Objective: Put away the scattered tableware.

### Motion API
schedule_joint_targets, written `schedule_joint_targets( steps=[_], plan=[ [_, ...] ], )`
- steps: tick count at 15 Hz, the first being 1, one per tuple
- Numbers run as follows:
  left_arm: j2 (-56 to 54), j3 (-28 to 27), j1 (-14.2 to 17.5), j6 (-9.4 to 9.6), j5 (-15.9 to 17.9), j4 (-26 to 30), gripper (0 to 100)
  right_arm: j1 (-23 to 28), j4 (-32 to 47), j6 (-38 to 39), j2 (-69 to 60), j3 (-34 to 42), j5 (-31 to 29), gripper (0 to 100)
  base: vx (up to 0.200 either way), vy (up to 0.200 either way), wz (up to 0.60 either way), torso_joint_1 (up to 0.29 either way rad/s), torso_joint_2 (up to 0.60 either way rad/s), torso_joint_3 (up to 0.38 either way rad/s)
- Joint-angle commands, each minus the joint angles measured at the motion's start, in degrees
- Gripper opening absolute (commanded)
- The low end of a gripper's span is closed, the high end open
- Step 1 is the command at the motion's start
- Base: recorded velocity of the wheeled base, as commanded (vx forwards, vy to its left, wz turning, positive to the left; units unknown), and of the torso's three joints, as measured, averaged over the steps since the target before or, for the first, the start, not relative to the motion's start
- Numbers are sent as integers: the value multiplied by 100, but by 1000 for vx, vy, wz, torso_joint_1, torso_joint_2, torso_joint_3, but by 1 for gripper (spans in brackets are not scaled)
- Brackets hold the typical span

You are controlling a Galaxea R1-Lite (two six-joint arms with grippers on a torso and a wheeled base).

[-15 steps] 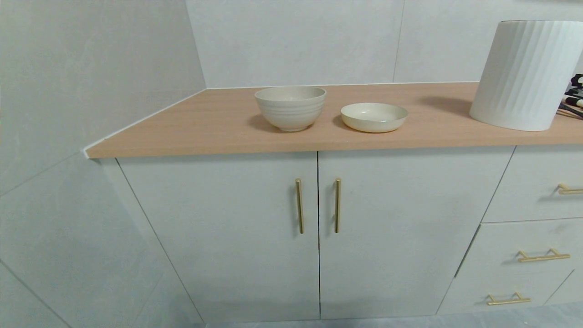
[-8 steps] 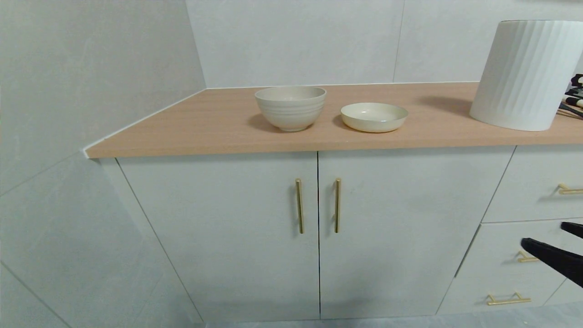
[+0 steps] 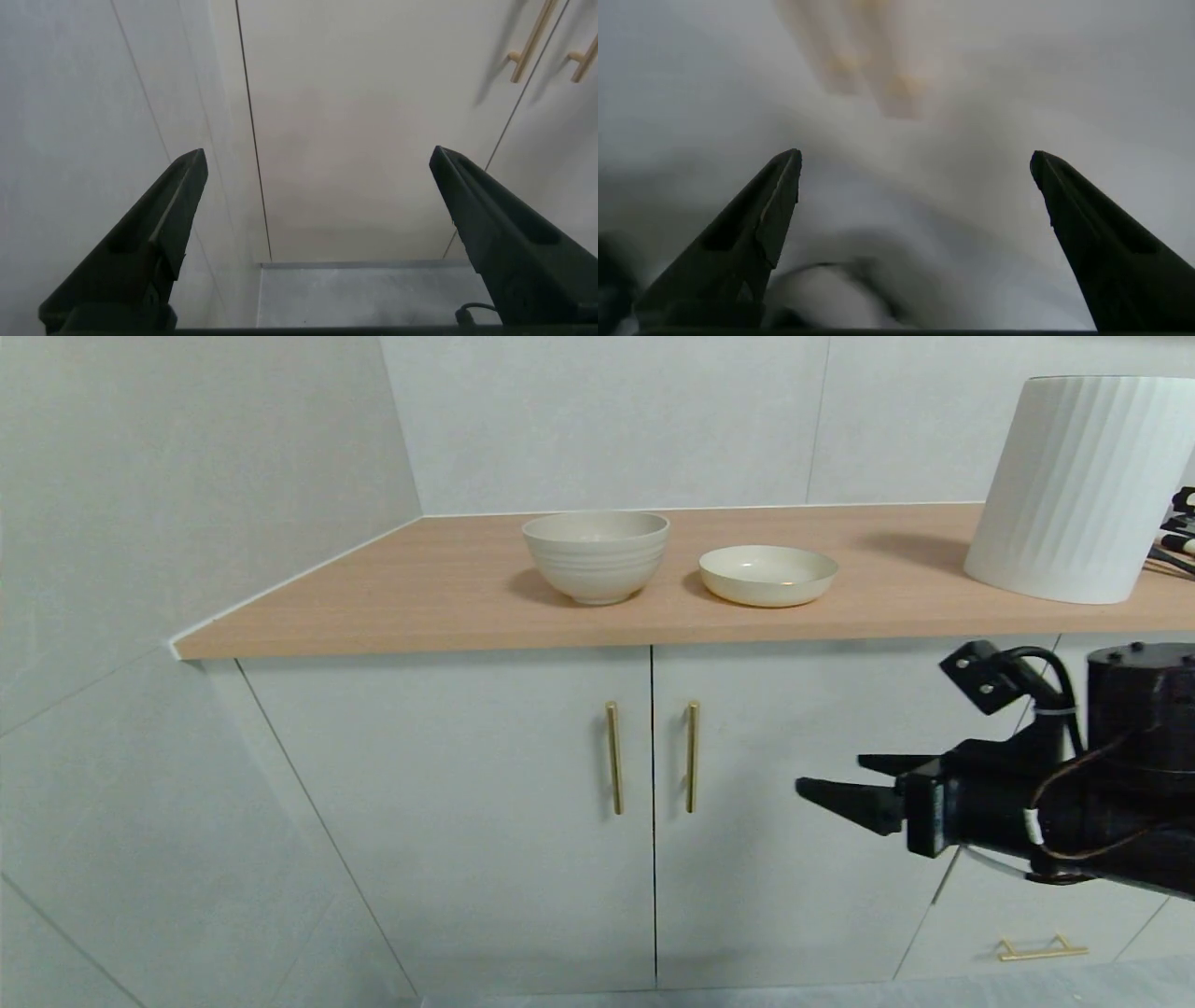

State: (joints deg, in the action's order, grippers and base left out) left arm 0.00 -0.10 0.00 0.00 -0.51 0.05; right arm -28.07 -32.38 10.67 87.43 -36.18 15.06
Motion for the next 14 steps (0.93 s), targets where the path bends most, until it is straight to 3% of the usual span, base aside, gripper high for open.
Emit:
schedule_joint_targets(
  steps=[1, 6, 10, 14],
  plan=[
    [9, 1, 0, 0, -2, 4, 100, -436, -181, 252, 819, -311, 367, 100, 0, 0, 0, 0, 0, 0],
    [9, 1, 0, 0, -10, 4, 100, -453, -410, 296, 1830, -987, 498, 100, 0, 0, 0, 0, 0, 0],
    [9, 1, 0, 0, -10, 4, 100, -462, -1666, 322, 2560, -979, 481, 100, 0, 0, 0, 0, 0, 0],
    [9, 1, 0, 0, -10, 4, 100, -462, -2361, 621, 2885, -1031, 481, 100, 0, 0, 0, 0, 0, 0]
  ],
)
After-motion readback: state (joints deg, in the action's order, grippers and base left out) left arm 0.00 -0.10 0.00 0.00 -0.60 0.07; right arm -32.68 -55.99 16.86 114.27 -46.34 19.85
